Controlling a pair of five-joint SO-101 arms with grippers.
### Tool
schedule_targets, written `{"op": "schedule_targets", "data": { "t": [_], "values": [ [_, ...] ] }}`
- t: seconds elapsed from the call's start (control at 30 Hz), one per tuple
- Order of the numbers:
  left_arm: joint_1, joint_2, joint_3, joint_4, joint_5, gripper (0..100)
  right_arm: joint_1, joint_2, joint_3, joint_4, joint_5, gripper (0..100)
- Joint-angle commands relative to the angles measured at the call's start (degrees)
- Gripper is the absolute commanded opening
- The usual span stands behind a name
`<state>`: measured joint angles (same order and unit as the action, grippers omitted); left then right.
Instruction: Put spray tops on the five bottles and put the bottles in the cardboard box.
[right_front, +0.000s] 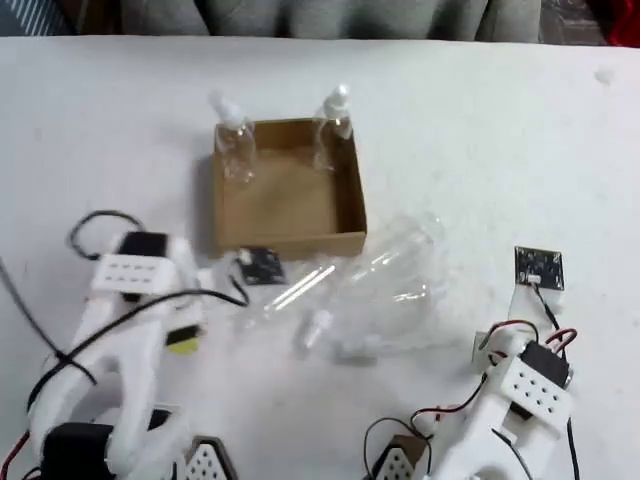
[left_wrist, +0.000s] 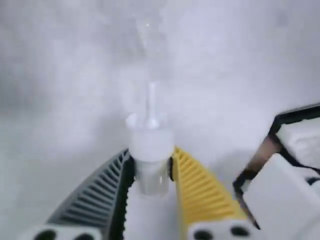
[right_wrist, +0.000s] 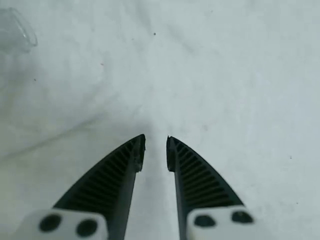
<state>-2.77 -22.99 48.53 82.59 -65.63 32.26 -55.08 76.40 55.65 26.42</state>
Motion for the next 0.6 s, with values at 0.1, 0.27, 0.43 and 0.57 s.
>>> {"op": "schedule_targets", "data": {
  "t": [0.1, 0.27, 0.43, 0.57],
  "values": [
    [-16.04, 0.57, -5.54, -10.55, -5.89, 3, -0.48, -0.75, -0.35, -0.84, 0.7, 3.7],
    [-22.73, 0.66, -5.19, -21.89, -5.89, 16, -0.48, -0.75, -0.35, -0.84, 0.7, 3.7],
    [-28.18, 0.75, -5.19, -27.87, -7.03, 26, -0.48, -0.75, -0.26, -0.84, 0.7, 3.7],
    [-29.58, 0.66, -5.19, -30.42, -6.86, 28, -0.48, -0.75, -0.26, -0.84, 0.7, 3.7]
  ]
}}
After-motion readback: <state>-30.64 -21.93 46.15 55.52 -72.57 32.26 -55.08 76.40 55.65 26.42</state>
